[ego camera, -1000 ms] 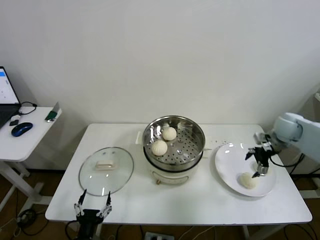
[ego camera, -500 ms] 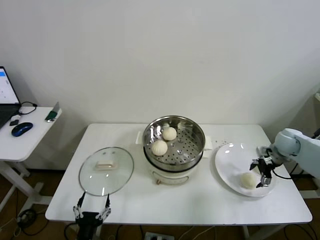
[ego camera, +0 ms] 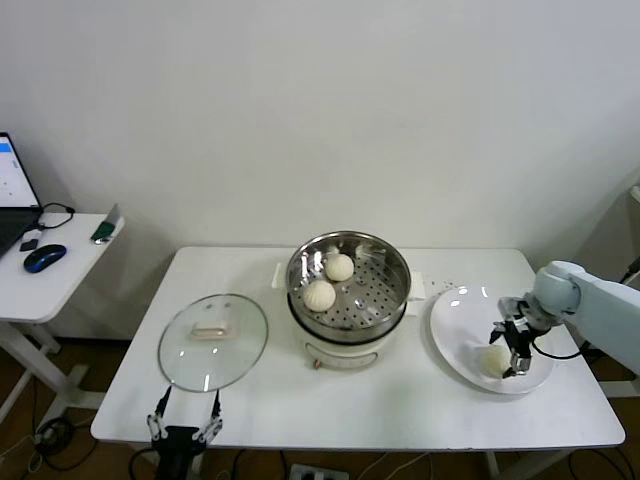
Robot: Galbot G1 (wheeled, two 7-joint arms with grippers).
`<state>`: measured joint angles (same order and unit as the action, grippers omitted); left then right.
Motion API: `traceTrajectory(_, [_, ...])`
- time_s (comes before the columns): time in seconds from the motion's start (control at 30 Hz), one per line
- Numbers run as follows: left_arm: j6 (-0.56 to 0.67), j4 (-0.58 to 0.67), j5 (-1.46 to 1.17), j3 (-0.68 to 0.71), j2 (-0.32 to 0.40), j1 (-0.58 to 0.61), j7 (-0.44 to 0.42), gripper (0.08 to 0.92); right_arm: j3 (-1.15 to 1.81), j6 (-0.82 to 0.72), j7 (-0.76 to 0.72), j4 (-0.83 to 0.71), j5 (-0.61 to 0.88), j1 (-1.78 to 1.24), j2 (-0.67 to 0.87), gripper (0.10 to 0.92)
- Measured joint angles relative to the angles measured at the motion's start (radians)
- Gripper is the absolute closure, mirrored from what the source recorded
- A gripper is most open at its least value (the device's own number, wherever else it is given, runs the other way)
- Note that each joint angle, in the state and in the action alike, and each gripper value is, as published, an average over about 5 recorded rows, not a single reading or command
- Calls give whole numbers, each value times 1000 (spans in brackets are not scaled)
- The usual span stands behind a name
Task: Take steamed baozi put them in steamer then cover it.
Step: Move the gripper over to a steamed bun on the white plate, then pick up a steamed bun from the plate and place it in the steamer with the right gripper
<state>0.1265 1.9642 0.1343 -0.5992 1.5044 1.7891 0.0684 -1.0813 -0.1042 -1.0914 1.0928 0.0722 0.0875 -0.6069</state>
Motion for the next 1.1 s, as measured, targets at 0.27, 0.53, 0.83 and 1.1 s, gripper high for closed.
traceTrajectory(0.27, [1,-1,16,4,1,2,3,177,-3,22,-16,-14,-25,2,-8,283])
traceTrajectory(0.53, [1,-5,25,7,1,-3,4,177,-5,46,-26,-26,-37,15,-14,307])
traceTrajectory(0.83, [1,-8,27,12,2,-5,5,177,-27,101,-46,-30,-40,74,-29,318])
traceTrajectory(1.1, [-5,-5,32,17,2,-7,5,177,-106,261,-115,-17,-73,264,-73,321])
